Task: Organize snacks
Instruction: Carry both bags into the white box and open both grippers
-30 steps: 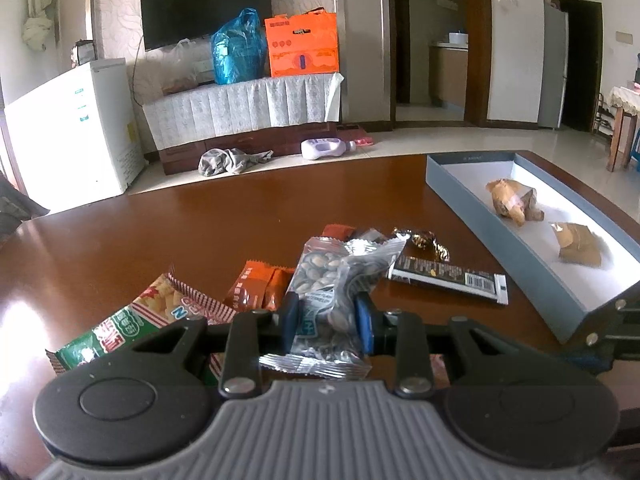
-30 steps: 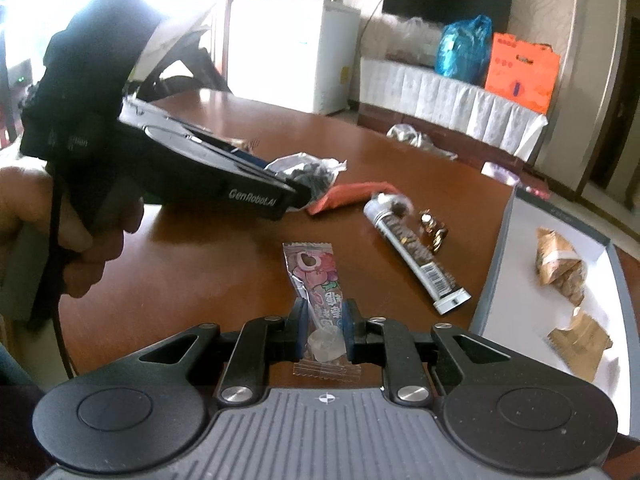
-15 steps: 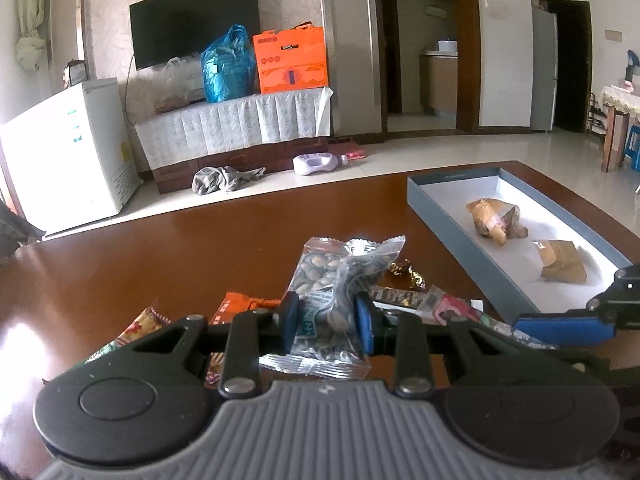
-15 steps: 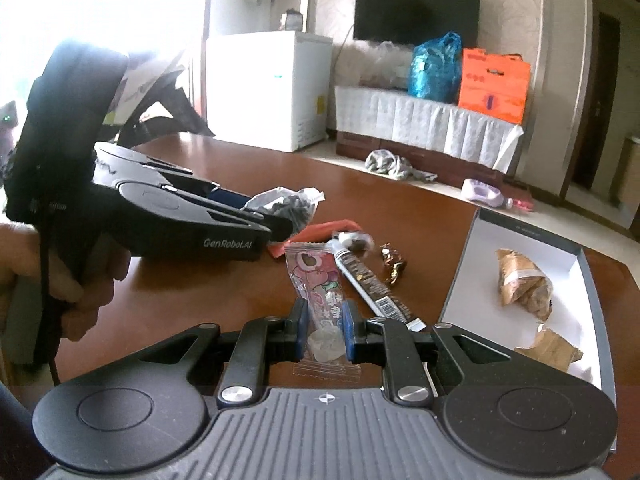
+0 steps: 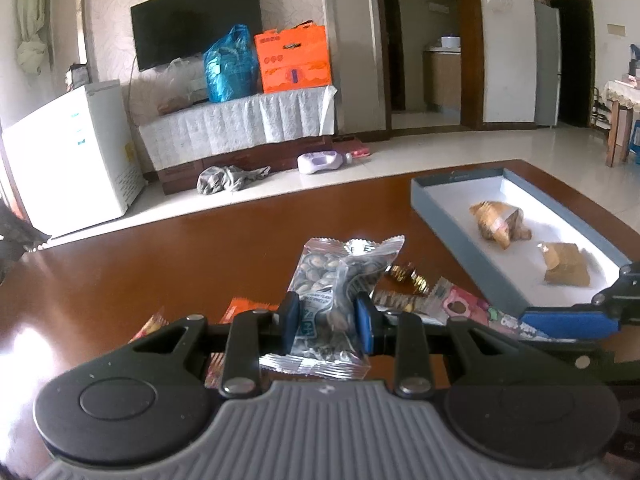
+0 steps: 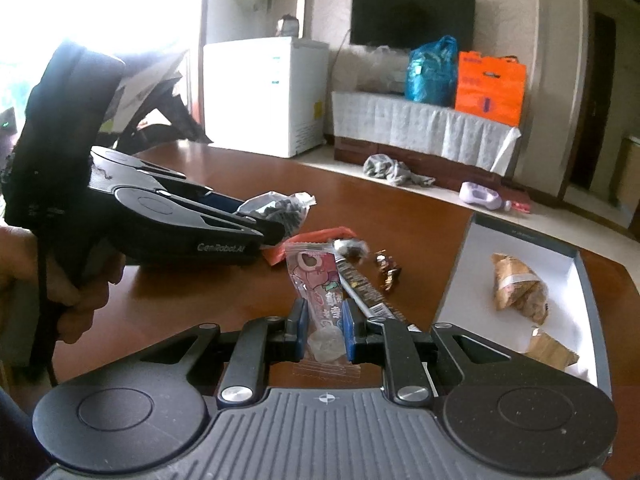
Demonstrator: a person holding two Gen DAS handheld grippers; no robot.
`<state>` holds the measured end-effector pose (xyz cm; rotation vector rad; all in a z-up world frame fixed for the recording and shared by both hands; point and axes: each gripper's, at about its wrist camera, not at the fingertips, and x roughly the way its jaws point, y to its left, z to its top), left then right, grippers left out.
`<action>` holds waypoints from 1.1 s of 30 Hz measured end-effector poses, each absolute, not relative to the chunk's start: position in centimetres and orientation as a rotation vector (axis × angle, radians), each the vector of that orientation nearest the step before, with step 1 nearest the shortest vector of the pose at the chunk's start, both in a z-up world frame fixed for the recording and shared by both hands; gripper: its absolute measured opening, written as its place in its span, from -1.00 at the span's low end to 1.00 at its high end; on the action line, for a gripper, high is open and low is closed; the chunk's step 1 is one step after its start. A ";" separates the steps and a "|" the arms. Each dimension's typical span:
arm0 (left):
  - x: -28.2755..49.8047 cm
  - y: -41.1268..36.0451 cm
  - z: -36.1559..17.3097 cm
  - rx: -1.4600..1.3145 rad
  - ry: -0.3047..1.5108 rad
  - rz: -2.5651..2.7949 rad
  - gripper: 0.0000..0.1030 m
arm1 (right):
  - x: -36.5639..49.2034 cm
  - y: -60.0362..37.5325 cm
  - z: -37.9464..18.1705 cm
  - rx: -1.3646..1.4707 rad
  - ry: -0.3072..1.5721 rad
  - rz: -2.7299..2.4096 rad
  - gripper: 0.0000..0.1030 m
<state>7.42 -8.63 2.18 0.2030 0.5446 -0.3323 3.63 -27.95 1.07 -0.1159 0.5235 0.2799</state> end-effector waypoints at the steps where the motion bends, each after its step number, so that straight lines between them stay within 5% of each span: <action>1: 7.5 -9.2 2.6 0.207 0.537 -0.341 -0.46 | 3.6 -28.2 1.1 -0.110 0.520 0.270 -0.61; 13: 9.4 -18.9 4.7 0.238 0.480 -0.477 -0.46 | 4.2 -35.7 0.9 0.006 0.522 0.099 -0.61; 33: 13.6 -28.5 0.5 0.275 0.508 -0.581 -0.46 | 8.1 -39.1 -2.8 0.030 0.610 -0.044 -0.61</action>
